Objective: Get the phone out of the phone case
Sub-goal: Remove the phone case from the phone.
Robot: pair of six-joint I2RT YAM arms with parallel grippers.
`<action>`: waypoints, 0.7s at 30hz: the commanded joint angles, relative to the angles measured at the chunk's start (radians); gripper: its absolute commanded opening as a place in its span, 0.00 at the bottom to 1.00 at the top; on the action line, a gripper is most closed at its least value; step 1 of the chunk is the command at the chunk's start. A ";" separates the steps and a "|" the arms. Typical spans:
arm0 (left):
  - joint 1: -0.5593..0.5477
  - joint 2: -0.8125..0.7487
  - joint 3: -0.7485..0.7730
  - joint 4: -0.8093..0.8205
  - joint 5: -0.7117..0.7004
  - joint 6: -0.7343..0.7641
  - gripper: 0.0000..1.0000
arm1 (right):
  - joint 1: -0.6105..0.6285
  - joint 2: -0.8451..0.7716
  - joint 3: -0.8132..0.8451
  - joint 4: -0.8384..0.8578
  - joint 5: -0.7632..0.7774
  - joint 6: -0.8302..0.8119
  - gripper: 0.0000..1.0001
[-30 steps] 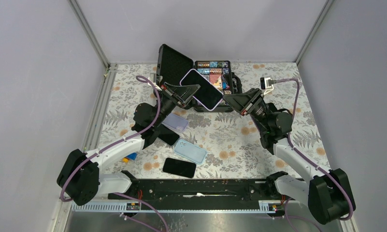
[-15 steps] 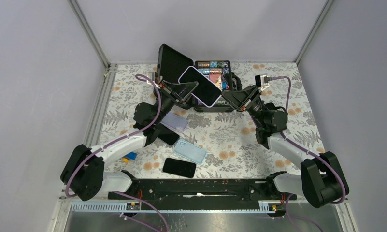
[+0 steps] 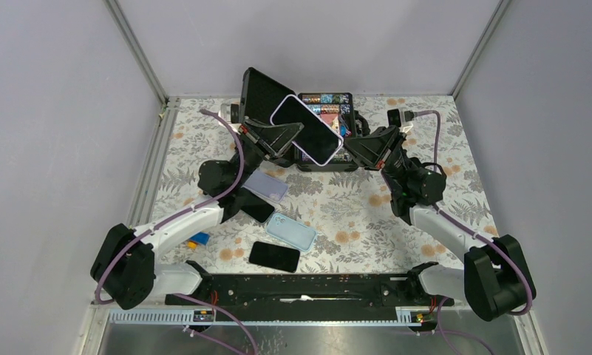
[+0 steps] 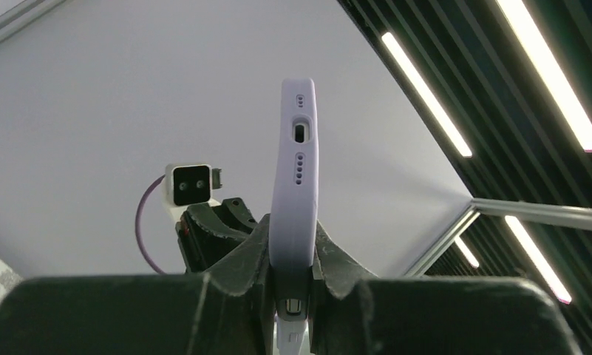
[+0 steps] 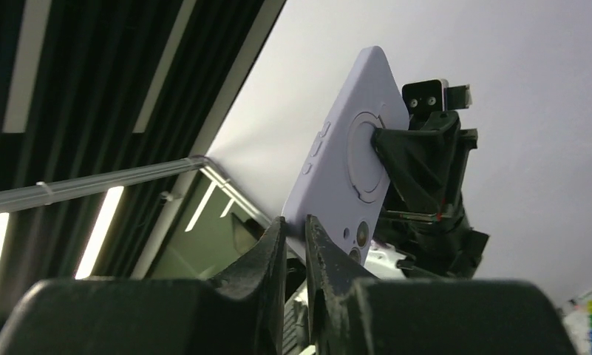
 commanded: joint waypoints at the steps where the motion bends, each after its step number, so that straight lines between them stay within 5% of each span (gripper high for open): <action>1: -0.057 -0.091 0.085 0.237 0.164 0.016 0.00 | 0.006 0.034 0.031 -0.047 0.002 0.108 0.00; 7: -0.077 -0.094 0.105 0.241 0.182 0.045 0.00 | 0.016 0.059 0.026 -0.075 -0.009 0.126 0.00; 12: -0.076 -0.113 0.079 0.221 0.134 0.086 0.00 | 0.016 -0.016 0.018 -0.168 -0.005 -0.048 0.02; 18: -0.074 -0.132 0.066 0.104 0.067 0.168 0.00 | 0.028 -0.276 -0.070 -0.527 0.062 -0.600 0.62; 21: -0.074 -0.141 0.067 0.003 0.017 0.218 0.00 | 0.065 -0.385 -0.112 -0.609 0.059 -0.829 0.72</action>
